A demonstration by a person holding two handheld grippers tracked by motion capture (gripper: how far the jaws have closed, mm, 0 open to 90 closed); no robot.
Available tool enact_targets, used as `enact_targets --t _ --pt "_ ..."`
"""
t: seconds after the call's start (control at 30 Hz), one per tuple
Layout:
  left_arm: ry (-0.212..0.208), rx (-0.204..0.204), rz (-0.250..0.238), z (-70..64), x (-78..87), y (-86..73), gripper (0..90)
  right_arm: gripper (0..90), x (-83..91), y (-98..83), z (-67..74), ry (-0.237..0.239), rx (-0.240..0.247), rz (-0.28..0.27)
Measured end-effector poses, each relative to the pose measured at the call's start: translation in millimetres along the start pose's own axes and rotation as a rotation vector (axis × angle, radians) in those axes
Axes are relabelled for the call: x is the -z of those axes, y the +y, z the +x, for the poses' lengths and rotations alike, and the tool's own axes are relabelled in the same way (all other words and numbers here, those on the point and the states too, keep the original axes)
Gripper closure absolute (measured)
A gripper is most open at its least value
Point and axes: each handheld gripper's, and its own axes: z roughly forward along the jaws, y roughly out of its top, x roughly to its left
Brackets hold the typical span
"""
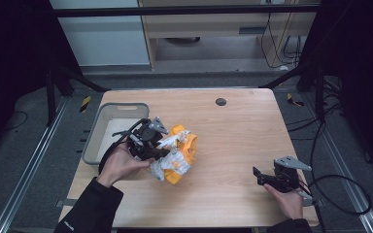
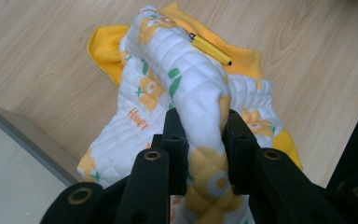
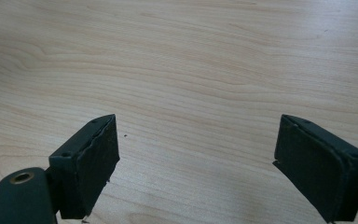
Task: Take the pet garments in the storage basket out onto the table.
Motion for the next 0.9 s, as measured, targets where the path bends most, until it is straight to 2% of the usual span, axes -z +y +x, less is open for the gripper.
enact_targets --t 0.9 --pt "-0.056 -0.078 0.032 -22.6 -35.7 12.9 73.7 13.7 0.4 0.1 0.2 0.004 0.003 -0.006"
